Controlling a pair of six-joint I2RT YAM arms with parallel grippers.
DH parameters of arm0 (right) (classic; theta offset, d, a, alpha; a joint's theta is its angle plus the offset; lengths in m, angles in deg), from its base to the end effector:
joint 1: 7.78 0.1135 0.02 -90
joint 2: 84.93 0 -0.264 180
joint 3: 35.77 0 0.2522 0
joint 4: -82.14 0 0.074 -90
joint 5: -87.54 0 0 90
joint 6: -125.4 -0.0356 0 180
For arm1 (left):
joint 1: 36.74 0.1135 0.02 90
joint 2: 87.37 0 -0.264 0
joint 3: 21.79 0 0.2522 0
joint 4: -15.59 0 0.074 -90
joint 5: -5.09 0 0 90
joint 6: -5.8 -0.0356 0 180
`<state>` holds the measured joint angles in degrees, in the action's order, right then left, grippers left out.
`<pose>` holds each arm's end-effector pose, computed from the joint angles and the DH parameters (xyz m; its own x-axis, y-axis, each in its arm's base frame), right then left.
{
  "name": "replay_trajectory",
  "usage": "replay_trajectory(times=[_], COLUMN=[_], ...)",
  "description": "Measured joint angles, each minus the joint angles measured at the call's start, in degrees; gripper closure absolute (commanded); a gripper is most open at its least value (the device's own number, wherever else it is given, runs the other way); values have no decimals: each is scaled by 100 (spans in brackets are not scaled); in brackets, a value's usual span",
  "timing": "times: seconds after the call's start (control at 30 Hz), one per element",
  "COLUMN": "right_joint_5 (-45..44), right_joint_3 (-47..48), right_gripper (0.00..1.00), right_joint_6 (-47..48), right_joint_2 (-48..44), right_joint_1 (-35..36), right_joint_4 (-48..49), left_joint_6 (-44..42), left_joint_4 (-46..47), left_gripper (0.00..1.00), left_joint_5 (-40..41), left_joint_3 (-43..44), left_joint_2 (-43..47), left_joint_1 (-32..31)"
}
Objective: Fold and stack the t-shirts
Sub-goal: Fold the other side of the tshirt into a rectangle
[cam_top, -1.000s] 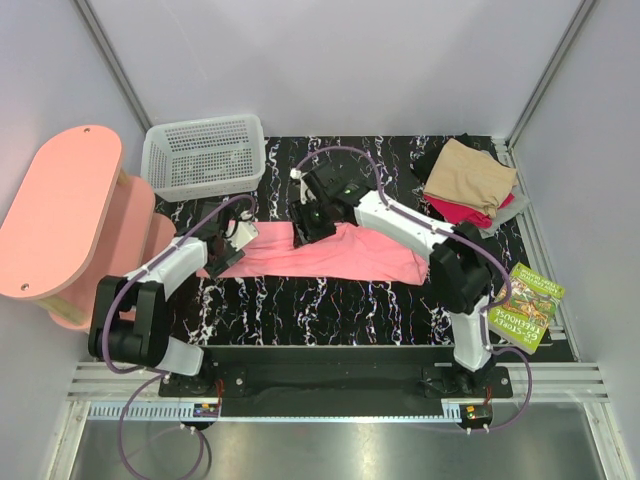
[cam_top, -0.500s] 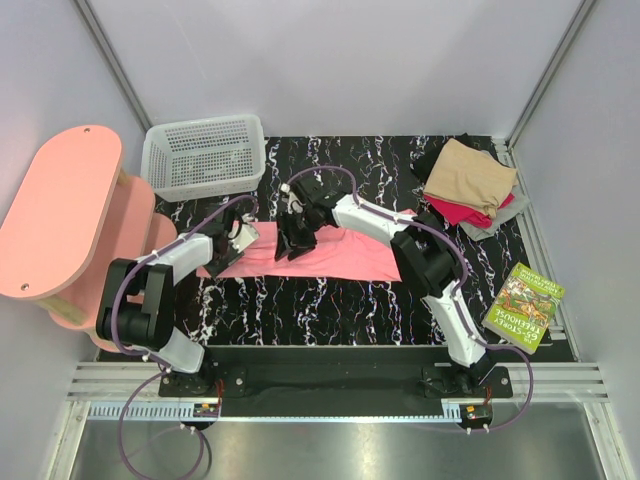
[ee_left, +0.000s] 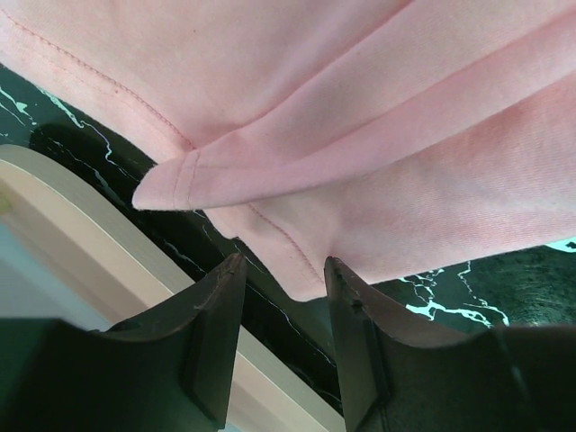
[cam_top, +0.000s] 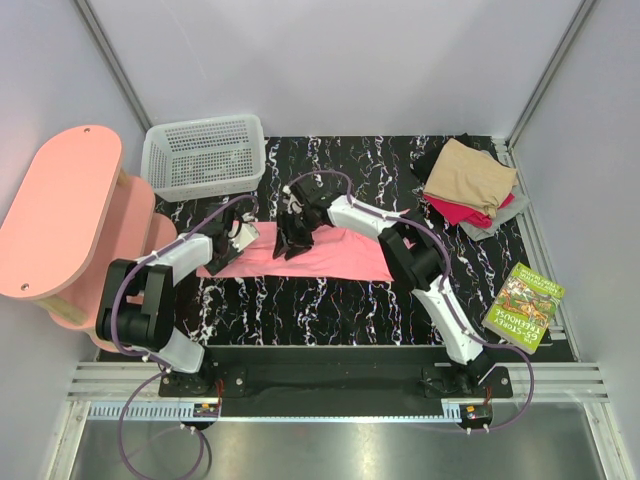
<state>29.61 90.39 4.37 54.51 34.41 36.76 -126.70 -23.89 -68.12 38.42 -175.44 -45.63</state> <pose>0.3727 0.3634 0.1383 -0.9411 -0.2635 -0.2119 -0.3368 0.6748 0.6567 0.2740 -0.0324 0.1598 -0.6465 0.7558 -0.1040 0.6440 0.6137 0.4568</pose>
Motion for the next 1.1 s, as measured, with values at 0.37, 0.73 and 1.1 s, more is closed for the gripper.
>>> replay_trajectory(times=[0.37, 0.73, 1.1], right_joint_5=[44, 39, 57], right_joint_3=[553, 857, -1176], right_gripper=[51, 50, 51], right_joint_6=[-76, -48, -120], right_joint_2=[297, 262, -1335], right_joint_1=[-59, -389, -343], right_joint_4=[0, -22, 103], left_joint_6=[-44, -52, -50], left_joint_4=[7, 11, 15], left_gripper=[56, 57, 58], left_joint_5=[-4, -7, -11], left_joint_3=[-24, -96, -111], left_joint_2=[166, 177, 175], left_joint_1=[0, 0, 0])
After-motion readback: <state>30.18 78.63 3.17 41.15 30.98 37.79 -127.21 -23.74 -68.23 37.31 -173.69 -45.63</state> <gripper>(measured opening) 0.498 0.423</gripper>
